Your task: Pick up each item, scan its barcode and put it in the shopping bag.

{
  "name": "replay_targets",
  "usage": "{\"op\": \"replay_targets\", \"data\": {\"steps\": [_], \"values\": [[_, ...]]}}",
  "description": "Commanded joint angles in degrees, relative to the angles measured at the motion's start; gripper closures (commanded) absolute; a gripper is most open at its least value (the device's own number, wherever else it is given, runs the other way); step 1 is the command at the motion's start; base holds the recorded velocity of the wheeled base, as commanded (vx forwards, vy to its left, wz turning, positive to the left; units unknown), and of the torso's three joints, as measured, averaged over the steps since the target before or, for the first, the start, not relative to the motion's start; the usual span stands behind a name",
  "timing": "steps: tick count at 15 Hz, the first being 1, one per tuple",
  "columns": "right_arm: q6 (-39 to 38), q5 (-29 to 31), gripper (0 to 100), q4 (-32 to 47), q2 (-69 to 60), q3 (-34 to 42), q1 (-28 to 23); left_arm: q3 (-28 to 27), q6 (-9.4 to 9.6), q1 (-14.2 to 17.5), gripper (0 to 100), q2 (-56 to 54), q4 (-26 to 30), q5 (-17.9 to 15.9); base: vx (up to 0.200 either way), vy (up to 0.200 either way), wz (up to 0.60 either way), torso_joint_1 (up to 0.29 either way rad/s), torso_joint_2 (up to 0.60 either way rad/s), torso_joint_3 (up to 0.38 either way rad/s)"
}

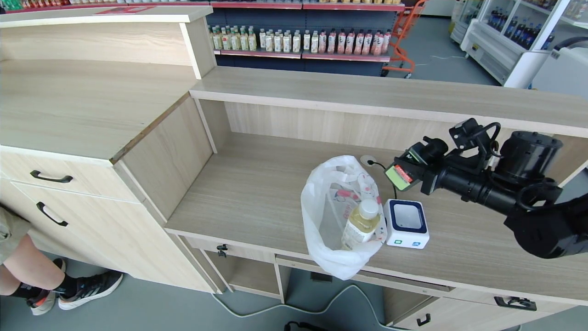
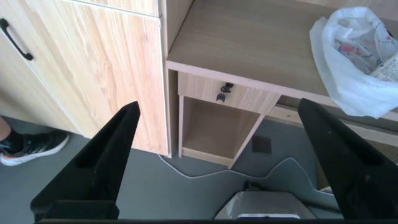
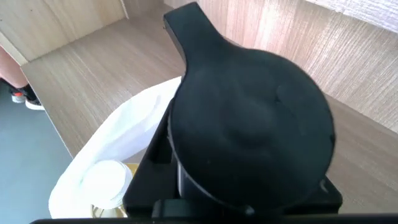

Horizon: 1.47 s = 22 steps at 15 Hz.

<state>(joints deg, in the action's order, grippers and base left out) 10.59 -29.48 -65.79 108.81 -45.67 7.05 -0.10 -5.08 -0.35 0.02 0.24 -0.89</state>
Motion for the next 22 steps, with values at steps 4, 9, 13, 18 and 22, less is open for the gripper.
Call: {"op": "replay_targets", "data": {"steps": [4,9,13,18,22], "values": [[1.1,1.97,100,0.23,10.98,-6.98,4.47,0.01,-0.01,0.0,0,-0.02,0.02,0.01,0.0,0.0,0.0,0.0,0.0,0.0],[4.7,1.88,100,0.14,15.82,-9.44,5.08,0.01,-0.01,0.0,0,-0.02,0.02,0.01,0.0,0.0,0.0,0.0,0.0,0.0],[5.58,1.62,100,0.23,18.1,-10.94,5.35,0.01,-0.01,0.0,0,-0.02,0.02,0.01,0.0,0.0,0.0,0.0,0.0,0.0],[7.25,1.7,100,0.14,21.09,-11.2,5.96,0.01,-0.01,0.0,0,-0.02,0.02,0.01,0.0,0.0,0.0,0.0,0.0,0.0],[7.6,1.7,100,0.05,21.97,-11.2,5.61,0.01,-0.01,0.0,0,-0.02,0.02,0.01,0.0,0.0,0.0,0.0,0.0,0.0]]}}
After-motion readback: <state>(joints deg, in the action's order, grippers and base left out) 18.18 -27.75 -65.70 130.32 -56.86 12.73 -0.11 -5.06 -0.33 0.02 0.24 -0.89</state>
